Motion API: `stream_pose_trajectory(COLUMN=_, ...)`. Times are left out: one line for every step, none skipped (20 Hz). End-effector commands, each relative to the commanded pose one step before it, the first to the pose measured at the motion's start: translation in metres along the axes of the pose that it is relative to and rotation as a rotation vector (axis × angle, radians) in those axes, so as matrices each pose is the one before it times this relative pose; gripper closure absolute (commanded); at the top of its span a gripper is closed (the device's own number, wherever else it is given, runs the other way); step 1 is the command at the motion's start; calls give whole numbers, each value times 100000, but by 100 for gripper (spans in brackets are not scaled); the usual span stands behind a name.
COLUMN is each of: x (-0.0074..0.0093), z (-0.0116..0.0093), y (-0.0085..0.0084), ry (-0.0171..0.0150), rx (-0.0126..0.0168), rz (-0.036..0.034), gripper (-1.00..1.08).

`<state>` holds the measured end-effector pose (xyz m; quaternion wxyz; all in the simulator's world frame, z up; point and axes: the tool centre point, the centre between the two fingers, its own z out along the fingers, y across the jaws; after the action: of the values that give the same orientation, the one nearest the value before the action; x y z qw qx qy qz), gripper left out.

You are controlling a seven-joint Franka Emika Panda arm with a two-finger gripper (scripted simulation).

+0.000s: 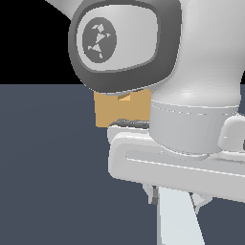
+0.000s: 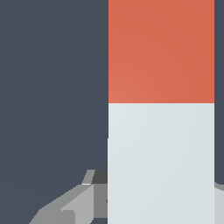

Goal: Insert the peg into the horizontal hole in a box.

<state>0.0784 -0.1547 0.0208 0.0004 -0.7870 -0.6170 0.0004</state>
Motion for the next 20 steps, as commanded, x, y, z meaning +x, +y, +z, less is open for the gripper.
stream_pose_trajectory(x=-12, z=-22, y=1, ry=4, rx=-36, rz=16, gripper=108)
stream_pose_trajectory(x=10, z=-8, y=-10, ry=0, rx=0, rz=0, gripper=108)
stream_pose_trajectory(x=30, z=-23, y=-31, ry=0, rx=0, rz=0, gripper=108)
stream_pose_trajectory(x=50, z=-38, y=-52, ry=0, rx=0, rz=0, gripper=108)
stream_pose_trajectory(x=70, z=-54, y=-73, ry=0, rx=0, rz=0, gripper=108)
stream_pose_trajectory(x=43, z=-60, y=-94, ry=4, rx=13, rz=68, gripper=108)
stream_pose_trajectory(x=112, z=-85, y=-117, ry=0, rx=0, rz=0, gripper=108)
stream_pose_trajectory(x=85, z=-104, y=-138, ry=2, rx=-3, rz=69, gripper=108)
stream_pose_trajectory(x=156, z=-119, y=-163, ry=0, rx=0, rz=0, gripper=108)
stream_pose_trajectory(x=130, z=-137, y=-185, ry=3, rx=-1, rz=69, gripper=108)
stream_pose_trajectory(x=203, z=-154, y=-211, ry=0, rx=0, rz=0, gripper=108)
stream_pose_trajectory(x=159, z=-175, y=-235, ry=4, rx=-2, rz=98, gripper=108)
stream_pose_trajectory(x=205, z=-194, y=-262, ry=2, rx=-1, rz=69, gripper=108)
stream_pose_trajectory(x=232, z=-215, y=-290, ry=2, rx=-1, rz=69, gripper=108)
stream_pose_trajectory(x=261, z=-236, y=-320, ry=2, rx=-1, rz=69, gripper=108)
stream_pose_trajectory(x=291, z=-259, y=-350, ry=2, rx=-1, rz=69, gripper=108)
stream_pose_trajectory(x=312, z=-284, y=-382, ry=3, rx=-2, rz=85, gripper=108)
stream_pose_trajectory(x=346, z=-309, y=-417, ry=3, rx=-2, rz=85, gripper=108)
stream_pose_trajectory(x=365, z=-337, y=-452, ry=4, rx=-2, rz=109, gripper=108)
stream_pose_trajectory(x=404, z=-366, y=-491, ry=4, rx=-2, rz=109, gripper=108)
